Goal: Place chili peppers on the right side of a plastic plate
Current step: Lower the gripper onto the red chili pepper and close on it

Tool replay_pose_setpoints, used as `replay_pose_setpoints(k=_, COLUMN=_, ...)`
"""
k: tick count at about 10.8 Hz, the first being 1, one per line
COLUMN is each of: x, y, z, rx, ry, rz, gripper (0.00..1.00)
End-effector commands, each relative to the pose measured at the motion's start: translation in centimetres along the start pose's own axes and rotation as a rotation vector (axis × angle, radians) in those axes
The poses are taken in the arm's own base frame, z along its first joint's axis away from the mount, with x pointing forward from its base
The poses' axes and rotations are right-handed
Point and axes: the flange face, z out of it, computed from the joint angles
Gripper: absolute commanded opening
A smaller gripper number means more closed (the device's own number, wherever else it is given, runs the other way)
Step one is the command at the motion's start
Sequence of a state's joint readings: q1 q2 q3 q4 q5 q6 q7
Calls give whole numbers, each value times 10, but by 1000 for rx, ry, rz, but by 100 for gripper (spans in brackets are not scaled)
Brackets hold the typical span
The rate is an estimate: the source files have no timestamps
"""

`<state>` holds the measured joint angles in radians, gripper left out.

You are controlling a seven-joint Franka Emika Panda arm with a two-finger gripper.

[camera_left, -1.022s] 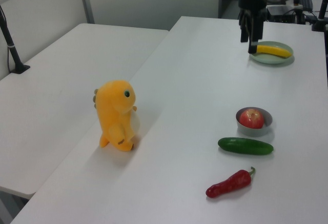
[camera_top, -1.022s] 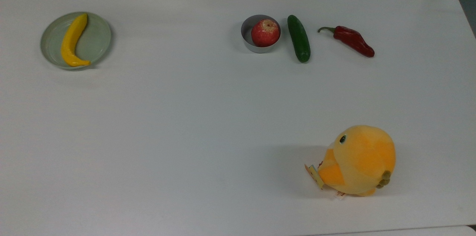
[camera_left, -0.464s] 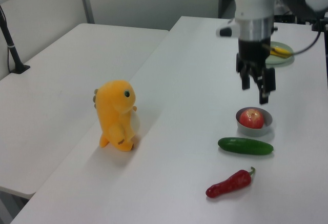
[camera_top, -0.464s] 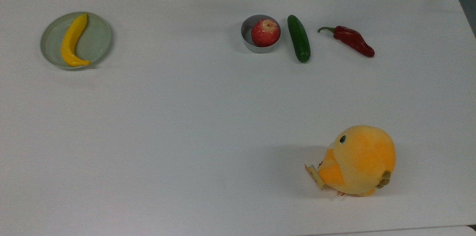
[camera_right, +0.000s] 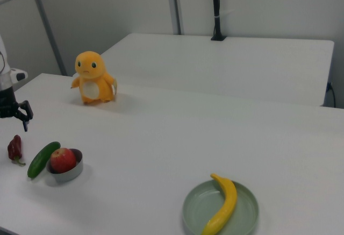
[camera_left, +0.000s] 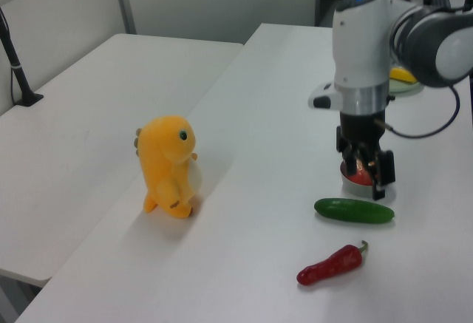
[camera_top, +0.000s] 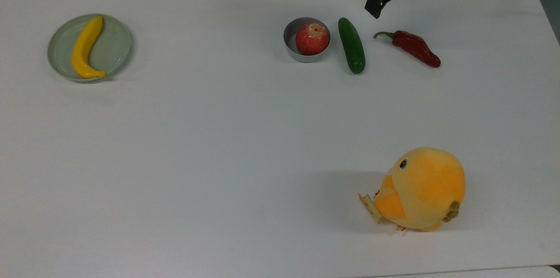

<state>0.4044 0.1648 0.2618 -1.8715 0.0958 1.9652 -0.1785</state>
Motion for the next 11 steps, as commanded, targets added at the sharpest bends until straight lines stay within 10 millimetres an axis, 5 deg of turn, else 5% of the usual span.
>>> replay_pose_setpoints(k=1, x=14, y=-21, z=46, rx=-37, ry=11, rz=17, gripper=100)
replay_pose_setpoints(k=8, x=36, y=-37, z=119, rx=-84, ry=7, rz=48, gripper=99)
replay_pose_setpoints(k=11, x=37, y=-40, z=121, rx=-90, ry=15, rz=48, gripper=64)
